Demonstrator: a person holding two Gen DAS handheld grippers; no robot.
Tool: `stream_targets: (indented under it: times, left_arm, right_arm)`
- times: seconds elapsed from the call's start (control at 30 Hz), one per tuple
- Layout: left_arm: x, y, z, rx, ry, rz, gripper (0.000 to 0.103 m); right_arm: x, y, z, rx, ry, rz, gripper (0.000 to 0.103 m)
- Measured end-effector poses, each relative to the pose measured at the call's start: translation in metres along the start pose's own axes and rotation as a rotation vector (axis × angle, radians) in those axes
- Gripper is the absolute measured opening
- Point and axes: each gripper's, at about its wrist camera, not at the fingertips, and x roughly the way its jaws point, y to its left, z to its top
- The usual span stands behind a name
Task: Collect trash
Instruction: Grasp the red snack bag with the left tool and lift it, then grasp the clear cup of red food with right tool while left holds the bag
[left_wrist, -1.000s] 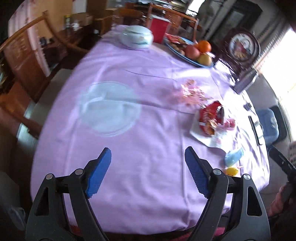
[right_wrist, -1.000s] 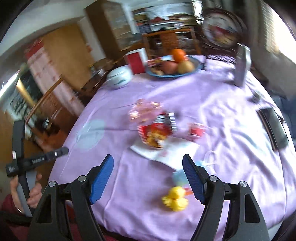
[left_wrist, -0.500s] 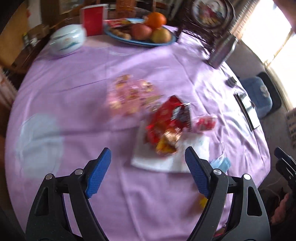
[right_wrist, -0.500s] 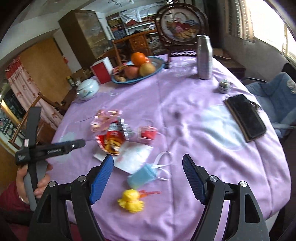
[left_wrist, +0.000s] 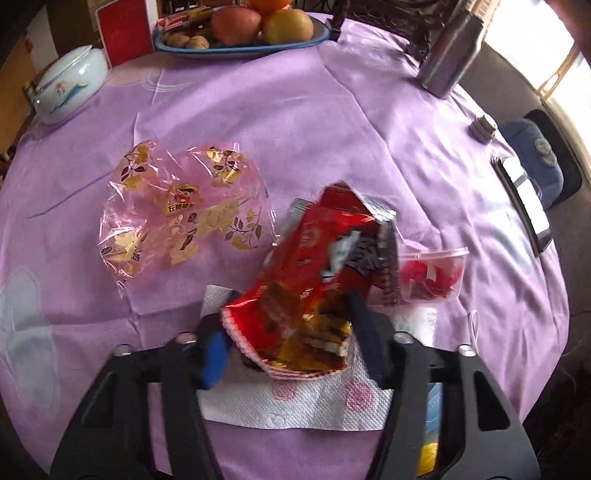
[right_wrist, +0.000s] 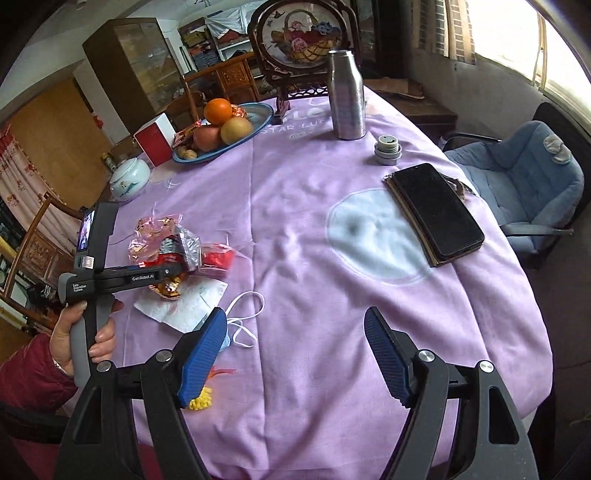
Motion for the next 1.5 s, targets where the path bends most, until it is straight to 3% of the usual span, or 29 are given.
stream_targets:
  times: [0.1, 0.3, 0.67, 0.97, 1.5]
  left_arm:
    - [-0.015, 0.008, -0.003, -0.036, -0.031, -0.029, 0.034]
    - [-0.058, 0.023, -0.017, -0.105, -0.100, -0.030, 0.033]
    - [-0.122, 0.060, -0.067, -0.263, -0.149, 0.056, 0.033]
    - [-0.145, 0.089, -0.104, -0.387, -0.151, 0.134, 0.033]
    - [-0.165, 0.106, -0.121, -0.476, -0.173, 0.190, 0.033]
  right_arm:
    - [0.007, 0.005, 0.005, -0.021, 0.011, 0.032, 0.076]
    - [0.030, 0.027, 0.020, -0.077, 0.041, 0.124, 0.076]
    - [0.103, 0.067, 0.045, -0.126, 0.152, 0.250, 0.076]
    - [0.139, 0.078, 0.052, -0.131, 0.206, 0.252, 0.076]
    - [0.175, 0.080, 0.059, -0.101, 0.249, 0.256, 0.076]
